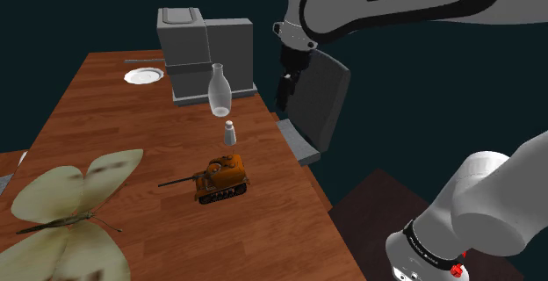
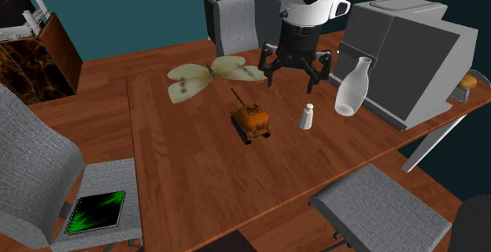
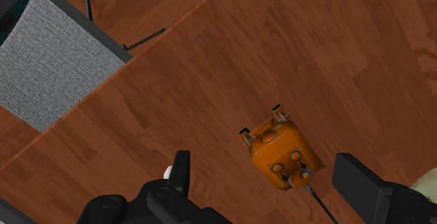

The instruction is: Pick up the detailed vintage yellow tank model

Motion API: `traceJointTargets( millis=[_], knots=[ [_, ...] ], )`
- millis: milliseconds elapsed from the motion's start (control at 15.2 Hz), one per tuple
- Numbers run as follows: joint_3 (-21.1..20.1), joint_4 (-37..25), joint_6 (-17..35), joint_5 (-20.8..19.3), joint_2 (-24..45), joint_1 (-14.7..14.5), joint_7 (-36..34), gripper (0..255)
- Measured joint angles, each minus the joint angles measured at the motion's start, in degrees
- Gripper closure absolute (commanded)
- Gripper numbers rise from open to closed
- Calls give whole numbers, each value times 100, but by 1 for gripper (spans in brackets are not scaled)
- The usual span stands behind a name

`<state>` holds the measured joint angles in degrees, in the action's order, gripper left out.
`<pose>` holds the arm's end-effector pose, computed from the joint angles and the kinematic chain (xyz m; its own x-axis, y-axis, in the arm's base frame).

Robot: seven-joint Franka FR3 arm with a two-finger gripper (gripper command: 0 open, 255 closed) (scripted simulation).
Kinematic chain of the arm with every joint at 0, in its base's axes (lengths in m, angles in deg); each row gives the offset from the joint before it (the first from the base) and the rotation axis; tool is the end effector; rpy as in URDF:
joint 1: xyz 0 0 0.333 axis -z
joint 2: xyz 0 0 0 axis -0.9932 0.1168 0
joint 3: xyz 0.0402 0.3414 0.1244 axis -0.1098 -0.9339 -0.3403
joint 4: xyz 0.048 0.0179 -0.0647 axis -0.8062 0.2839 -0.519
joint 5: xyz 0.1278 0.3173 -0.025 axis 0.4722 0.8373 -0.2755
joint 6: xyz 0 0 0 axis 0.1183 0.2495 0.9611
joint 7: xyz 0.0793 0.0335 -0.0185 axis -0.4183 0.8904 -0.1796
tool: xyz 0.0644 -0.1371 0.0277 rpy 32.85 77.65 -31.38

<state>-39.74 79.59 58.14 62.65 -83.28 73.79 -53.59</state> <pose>0.4151 0.1292 0.5291 0.8517 0.5208 0.0579 0.5229 -0.8519 -0.0290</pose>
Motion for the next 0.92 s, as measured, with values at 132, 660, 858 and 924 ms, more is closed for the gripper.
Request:
traceJointTargets(
  millis=[132, 660, 858, 924],
  knots=[
    [-84, -213, 134, -65, 415, -76, 126, 0],
    [-447, -1146, 446, -452, 1940, -430, 489, 0],
    [-548, -1581, 482, -650, 2530, -570, 631, 0],
    [-576, -1791, 498, -735, 2790, -628, 671, 0]
  ],
)
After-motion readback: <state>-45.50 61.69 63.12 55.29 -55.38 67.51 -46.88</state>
